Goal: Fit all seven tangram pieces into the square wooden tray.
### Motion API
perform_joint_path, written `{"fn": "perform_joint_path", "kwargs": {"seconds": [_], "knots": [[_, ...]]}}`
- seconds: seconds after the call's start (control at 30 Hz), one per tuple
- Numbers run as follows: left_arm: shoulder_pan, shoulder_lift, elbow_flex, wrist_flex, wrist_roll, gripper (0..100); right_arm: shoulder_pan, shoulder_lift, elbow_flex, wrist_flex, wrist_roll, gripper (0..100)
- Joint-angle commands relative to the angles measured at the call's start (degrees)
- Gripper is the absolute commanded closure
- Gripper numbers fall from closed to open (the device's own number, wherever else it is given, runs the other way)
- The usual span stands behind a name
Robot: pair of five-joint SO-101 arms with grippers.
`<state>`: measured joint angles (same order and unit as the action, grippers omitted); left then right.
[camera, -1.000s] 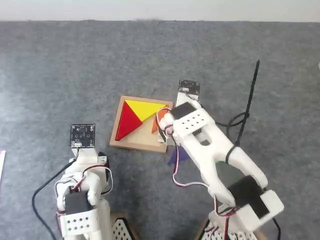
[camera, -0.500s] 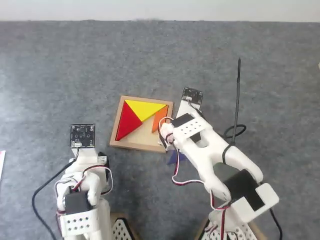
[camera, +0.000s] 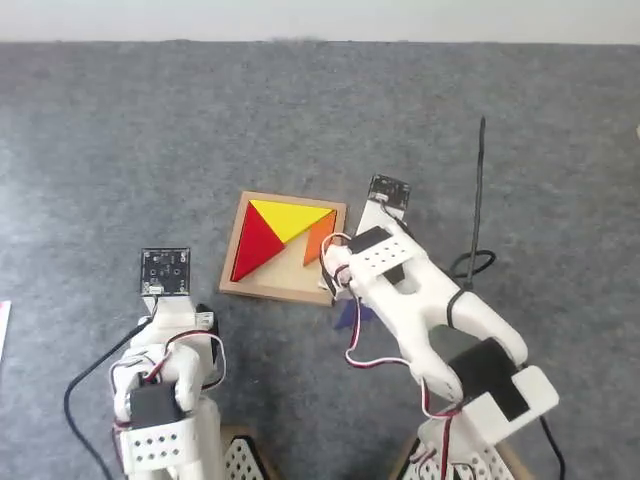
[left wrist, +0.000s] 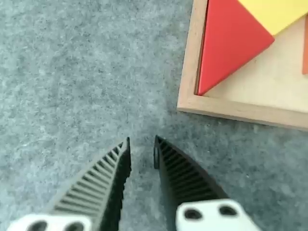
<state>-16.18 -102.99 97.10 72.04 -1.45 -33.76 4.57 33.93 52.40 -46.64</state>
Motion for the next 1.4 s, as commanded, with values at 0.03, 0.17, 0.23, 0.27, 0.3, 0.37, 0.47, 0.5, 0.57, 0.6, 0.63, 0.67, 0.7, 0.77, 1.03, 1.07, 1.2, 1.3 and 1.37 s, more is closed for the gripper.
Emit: {"fn": "perform_joint_path", "kwargs": {"seconds": [0.03,0.17,0.23,0.27,0.3,0.37,0.47,0.5,0.57,0.6,0.63,0.67,0.7,0.77,1.03,1.07,1.2,1.3,1.37], "knots": [[0.3,-1.1,-0.7,0.3,0.0,92,-0.4,4.9,-1.8,-0.2,-0.6,74.2],[0.3,-1.1,-0.7,0.3,0.0,92,-0.5,5.3,-3.6,3.1,-2.9,74.2],[0.3,-1.1,-0.7,0.3,0.0,92,-0.5,5.3,-4.8,5.4,-2.9,74.2],[0.3,-1.1,-0.7,0.3,0.0,92,-0.5,5.3,-5.6,7.1,-2.9,74.2],[0.3,-1.1,-0.7,0.3,0.0,92,-0.4,5.2,-6.6,8.9,-2.9,74.2],[0.3,-1.1,-0.7,0.3,0.0,92,-0.4,4.0,-8.7,13.4,-2.8,74.2],[0.3,-1.1,-0.7,0.3,0.0,92,-0.5,0.5,-9.6,17.5,-2.7,74.2],[0.3,-1.1,-0.7,0.3,0.0,92,-0.5,-0.2,-9.5,17.5,-2.7,74.2],[0.3,-1.1,-0.7,0.3,0.0,92,-0.4,-0.7,-8.7,16.0,-2.8,74.2],[0.3,-1.1,-0.7,0.3,0.0,92,-0.4,-0.6,-8.0,14.5,-2.8,74.2],[0.3,-1.1,-0.7,0.3,0.0,92,-0.4,-0.1,-7.2,12.8,-2.8,74.2],[0.3,-1.1,-0.7,0.3,0.0,92,-0.4,0.3,-6.6,11.4,-2.8,74.3],[0.3,-1.1,-0.7,0.3,0.0,92,-0.4,0.8,-6.3,10.4,-2.8,74.3],[0.3,-1.1,-0.7,0.3,0.0,92,-0.7,1.5,-6.3,10.3,-2.9,74.3],[0.3,-1.1,-0.7,0.3,0.0,92,-3.4,5.4,-6.4,8.9,-2.9,74.3],[0.3,-1.1,-0.7,0.3,0.0,92,-3.4,5.9,-6.4,8.9,-3.1,74.3],[0.3,-1.1,-0.7,0.3,0.0,92,-3.4,5.9,-6.5,9.6,-4.5,74.2],[0.3,-1.1,-0.7,0.3,0.0,92,-3.4,3.6,-8.1,14.5,-4.8,74.2],[0.3,-1.1,-0.7,0.3,0.0,92,-3.4,2.5,-8.5,15.8,-4.8,74.2]]}}
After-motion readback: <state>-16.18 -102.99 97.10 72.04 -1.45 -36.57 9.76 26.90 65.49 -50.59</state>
